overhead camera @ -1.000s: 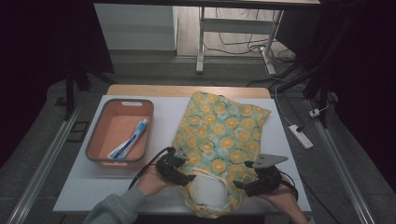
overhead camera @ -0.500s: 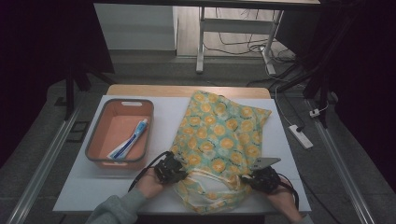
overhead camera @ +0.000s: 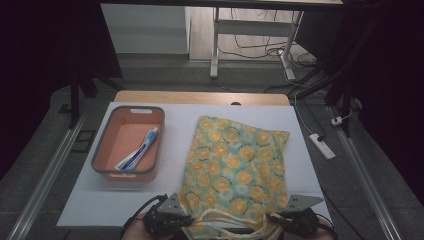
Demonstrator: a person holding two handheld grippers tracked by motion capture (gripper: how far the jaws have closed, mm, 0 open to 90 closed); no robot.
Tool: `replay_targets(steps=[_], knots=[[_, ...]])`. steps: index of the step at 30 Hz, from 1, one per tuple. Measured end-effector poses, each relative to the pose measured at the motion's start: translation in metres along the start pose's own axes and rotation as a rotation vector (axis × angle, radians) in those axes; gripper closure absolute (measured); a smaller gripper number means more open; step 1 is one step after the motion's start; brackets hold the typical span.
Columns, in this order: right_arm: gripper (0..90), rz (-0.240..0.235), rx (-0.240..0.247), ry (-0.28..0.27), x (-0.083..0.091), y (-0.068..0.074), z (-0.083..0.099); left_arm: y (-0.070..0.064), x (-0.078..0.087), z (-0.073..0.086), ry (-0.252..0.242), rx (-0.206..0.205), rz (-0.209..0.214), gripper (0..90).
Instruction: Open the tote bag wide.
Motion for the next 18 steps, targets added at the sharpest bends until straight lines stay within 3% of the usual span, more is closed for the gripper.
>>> replay_targets(steps=[2,4,5,10,12,13,16,17,18], knots=[[62.9,0.013,-0.002,-0.027,0.000,-0.001,-0.010,0.014,0.000,-0.006,-0.041,0.033,0.007,89.2],[50.8,0.015,0.022,-0.049,0.000,0.001,-0.018,0.017,0.000,-0.007,-0.054,0.042,0.010,89.1],[44.3,0.027,0.039,-0.064,0.001,0.003,-0.024,0.026,0.003,-0.013,-0.101,0.065,0.015,89.1],[35.7,0.004,0.060,-0.132,0.013,0.010,-0.042,0.035,0.009,-0.027,-0.165,0.073,0.024,89.2],[32.5,-0.019,0.103,-0.179,0.027,0.023,-0.060,0.039,0.010,-0.037,-0.200,0.083,0.022,89.2],[32.5,-0.019,0.103,-0.179,0.027,0.023,-0.060,0.039,0.010,-0.037,-0.200,0.083,0.022,89.2],[32.1,-0.111,0.143,-0.188,0.029,0.045,-0.078,0.043,0.007,-0.044,-0.214,0.085,0.022,89.2],[31.2,-0.135,0.157,-0.176,0.024,0.053,-0.083,0.044,0.006,-0.046,-0.215,0.083,0.016,89.2],[30.7,-0.158,0.187,-0.140,0.007,0.067,-0.090,0.046,0.005,-0.047,-0.217,0.084,0.012,89.2]])
Point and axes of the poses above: each handheld gripper's, and its own axes: x roughly backward along the jaws, z roughly out of its underside, y roughly to its left, the point moved 3 cm from there along -x, roughly forward along the jaws, and after that the axes turned 7 degrees about -x, right-handed, at the moved point
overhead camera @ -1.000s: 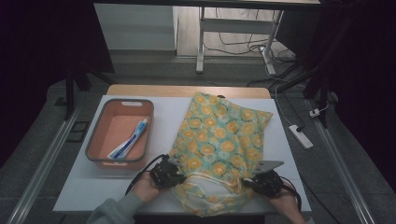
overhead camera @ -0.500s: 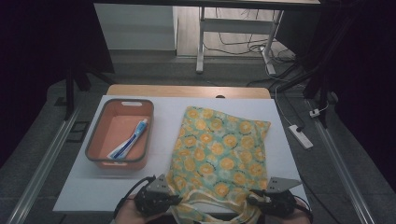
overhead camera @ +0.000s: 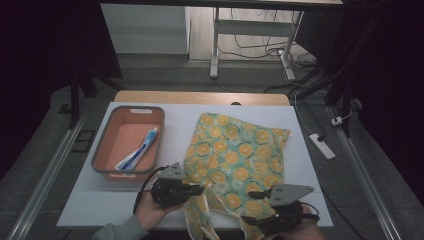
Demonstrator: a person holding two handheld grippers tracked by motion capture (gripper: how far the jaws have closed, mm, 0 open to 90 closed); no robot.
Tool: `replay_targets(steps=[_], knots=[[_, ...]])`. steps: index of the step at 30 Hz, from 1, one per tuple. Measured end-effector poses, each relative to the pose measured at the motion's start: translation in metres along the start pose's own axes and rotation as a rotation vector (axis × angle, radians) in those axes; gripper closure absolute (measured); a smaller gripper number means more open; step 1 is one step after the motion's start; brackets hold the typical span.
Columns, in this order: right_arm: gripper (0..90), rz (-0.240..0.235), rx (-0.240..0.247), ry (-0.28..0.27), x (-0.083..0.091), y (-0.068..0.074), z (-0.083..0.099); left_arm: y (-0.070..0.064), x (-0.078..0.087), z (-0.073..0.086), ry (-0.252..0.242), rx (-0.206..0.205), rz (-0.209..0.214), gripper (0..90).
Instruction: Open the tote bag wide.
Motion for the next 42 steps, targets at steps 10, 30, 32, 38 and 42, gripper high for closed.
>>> replay_targets(steps=[10,30,32,38,42], knots=[[43.7,0.120,-0.042,0.271,-0.061,-0.030,0.037,0.009,0.006,0.000,-0.035,0.035,-0.020,89.2],[87.6,0.217,-0.140,-0.076,-0.009,-0.132,-0.042,0.051,0.002,-0.053,-0.121,0.050,-0.125,89.1],[87.6,0.244,-0.156,-0.064,-0.015,-0.150,-0.038,0.060,-0.007,-0.057,-0.108,0.060,-0.144,89.1],[87.9,0.304,-0.218,0.002,-0.033,-0.186,-0.017,0.080,-0.039,-0.063,-0.033,0.080,-0.201,89.1],[88.0,0.337,-0.257,0.082,-0.046,-0.200,0.003,0.090,-0.055,-0.063,0.007,0.091,-0.217,89.1]])
Point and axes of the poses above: each handheld gripper's, and its own axes: x roughly backward along the jaws, z roughly out of its underside, y roughly to its left, the point moved 3 cm from there along -x, roughly forward along the jaws, and after that the axes turned 7 degrees about -x, right-handed, at the moved point
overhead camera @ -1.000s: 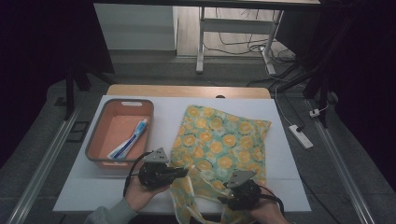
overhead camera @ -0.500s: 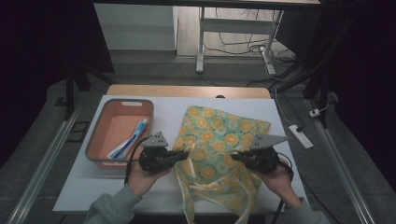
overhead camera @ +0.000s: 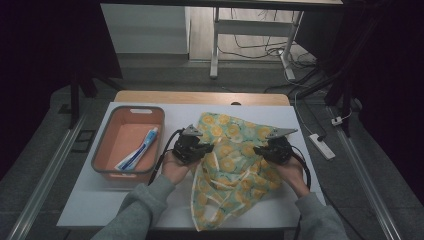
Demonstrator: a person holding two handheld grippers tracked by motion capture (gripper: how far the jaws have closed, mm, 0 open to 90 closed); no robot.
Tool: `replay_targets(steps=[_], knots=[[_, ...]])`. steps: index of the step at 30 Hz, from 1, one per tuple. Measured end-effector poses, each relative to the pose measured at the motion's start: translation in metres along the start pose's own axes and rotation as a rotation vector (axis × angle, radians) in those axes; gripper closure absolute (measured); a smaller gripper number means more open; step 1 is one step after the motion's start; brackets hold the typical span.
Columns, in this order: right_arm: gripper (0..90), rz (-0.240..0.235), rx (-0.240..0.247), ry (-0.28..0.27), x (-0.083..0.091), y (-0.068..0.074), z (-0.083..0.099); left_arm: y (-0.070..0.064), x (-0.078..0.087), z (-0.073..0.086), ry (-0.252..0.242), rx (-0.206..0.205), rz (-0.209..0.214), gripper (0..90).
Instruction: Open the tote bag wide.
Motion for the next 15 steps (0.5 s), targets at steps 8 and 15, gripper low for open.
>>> replay_targets(steps=[8,15], knots=[[85.7,-0.010,-0.038,0.074,-0.016,-0.006,0.017,-0.002,-0.014,0.004,0.044,-0.020,0.005,73.7],[53.9,-0.045,-0.042,0.015,-0.003,0.003,0.016,-0.031,0.040,0.007,-0.001,-0.106,0.034,33.7]])
Point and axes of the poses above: each handheld gripper's, and its own axes: x roughly backward along the jaws, z roughly out of its underside, y roughly to its left, the point moved 3 cm from there along -x, roughly forward along the jaws, and after that the axes turned 7 degrees about -x, right-handed, at the moved point
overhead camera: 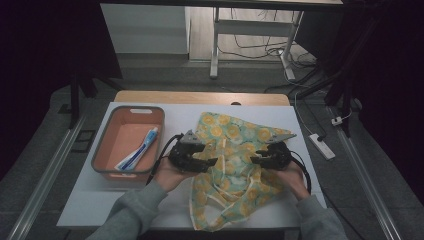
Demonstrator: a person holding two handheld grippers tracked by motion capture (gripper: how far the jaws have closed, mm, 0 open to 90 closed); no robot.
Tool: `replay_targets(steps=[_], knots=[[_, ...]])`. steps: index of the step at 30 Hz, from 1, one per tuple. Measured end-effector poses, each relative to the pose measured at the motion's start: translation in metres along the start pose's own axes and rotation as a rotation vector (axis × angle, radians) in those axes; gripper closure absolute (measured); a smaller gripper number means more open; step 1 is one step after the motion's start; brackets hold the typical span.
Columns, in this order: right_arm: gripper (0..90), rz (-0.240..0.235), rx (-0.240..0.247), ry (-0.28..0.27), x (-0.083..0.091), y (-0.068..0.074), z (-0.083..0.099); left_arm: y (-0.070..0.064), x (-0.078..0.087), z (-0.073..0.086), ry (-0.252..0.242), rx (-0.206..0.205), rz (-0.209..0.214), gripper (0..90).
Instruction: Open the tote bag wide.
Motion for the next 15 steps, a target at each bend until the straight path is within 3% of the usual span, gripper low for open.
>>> replay_targets(steps=[3,6,7,8,10,12,15], knots=[[50.4,-0.021,0.000,-0.050,0.013,0.006,-0.006,-0.025,0.016,0.008,0.015,-0.068,0.106,36.1],[48.2,-0.024,0.025,-0.065,0.020,0.014,-0.011,-0.052,0.008,0.020,0.082,-0.136,0.214,39.1],[48.2,-0.029,0.032,-0.062,0.020,0.016,-0.011,-0.063,0.000,0.027,0.127,-0.185,0.255,40.4],[48.2,-0.029,0.032,-0.062,0.020,0.016,-0.011,-0.063,0.000,0.027,0.127,-0.185,0.255,42.1],[48.2,-0.034,0.035,-0.051,0.016,0.019,-0.010,-0.070,-0.012,0.037,0.202,-0.240,0.256,43.9],[48.2,-0.031,0.033,-0.024,0.007,0.017,-0.007,-0.071,-0.021,0.044,0.265,-0.278,0.222,49.8],[48.4,-0.035,0.013,-0.018,0.002,0.013,-0.005,-0.070,-0.032,0.052,0.314,-0.302,0.195,52.2]])
Point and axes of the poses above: each handheld gripper's, and its own axes: x roughly backward along the jaws, z roughly out of its underside, y roughly to its left, the point moved 3 cm from there along -x, roughly forward along the jaws, and after that the axes turned 7 degrees about -x, right-handed, at the moved point
